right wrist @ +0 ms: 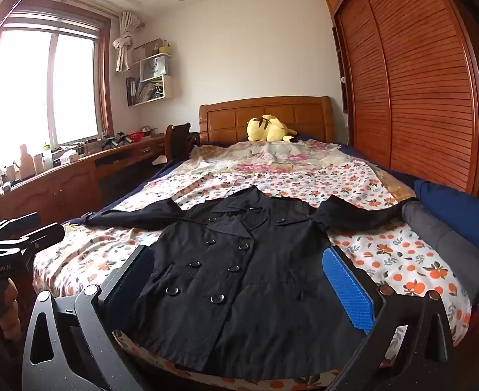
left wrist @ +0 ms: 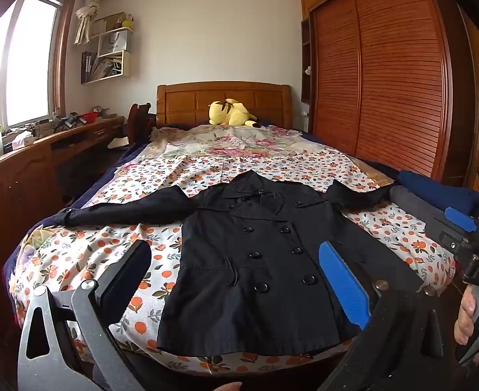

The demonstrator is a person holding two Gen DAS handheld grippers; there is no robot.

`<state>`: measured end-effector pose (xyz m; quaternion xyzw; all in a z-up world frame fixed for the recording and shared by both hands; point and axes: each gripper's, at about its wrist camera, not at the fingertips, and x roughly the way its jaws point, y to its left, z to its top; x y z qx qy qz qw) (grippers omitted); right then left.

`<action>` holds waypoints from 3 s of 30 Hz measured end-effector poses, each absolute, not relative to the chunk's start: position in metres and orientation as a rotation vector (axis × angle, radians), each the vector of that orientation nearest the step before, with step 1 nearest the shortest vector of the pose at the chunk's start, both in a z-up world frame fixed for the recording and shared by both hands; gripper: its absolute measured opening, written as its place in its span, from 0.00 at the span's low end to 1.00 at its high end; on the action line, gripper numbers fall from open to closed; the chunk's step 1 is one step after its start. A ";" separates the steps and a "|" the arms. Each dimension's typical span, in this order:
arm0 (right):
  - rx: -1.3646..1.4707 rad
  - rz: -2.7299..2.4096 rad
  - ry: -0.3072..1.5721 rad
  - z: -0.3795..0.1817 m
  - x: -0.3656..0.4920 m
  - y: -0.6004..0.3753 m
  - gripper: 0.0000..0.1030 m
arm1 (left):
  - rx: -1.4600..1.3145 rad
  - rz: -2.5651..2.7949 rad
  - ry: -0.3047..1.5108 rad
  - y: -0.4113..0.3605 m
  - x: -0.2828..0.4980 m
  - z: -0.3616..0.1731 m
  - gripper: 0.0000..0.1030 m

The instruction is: Fold large clothes

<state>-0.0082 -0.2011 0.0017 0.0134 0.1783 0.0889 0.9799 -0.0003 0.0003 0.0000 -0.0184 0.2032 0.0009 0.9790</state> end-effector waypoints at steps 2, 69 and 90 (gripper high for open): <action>0.023 0.178 0.369 0.002 -0.008 -0.200 1.00 | -0.032 0.005 0.413 0.000 0.000 0.000 1.00; 0.060 0.181 0.361 0.000 -0.008 -0.201 1.00 | -0.029 0.016 0.428 0.008 0.000 -0.008 1.00; 0.058 0.182 0.358 0.000 -0.008 -0.201 1.00 | -0.025 0.028 0.439 0.007 0.005 -0.010 1.00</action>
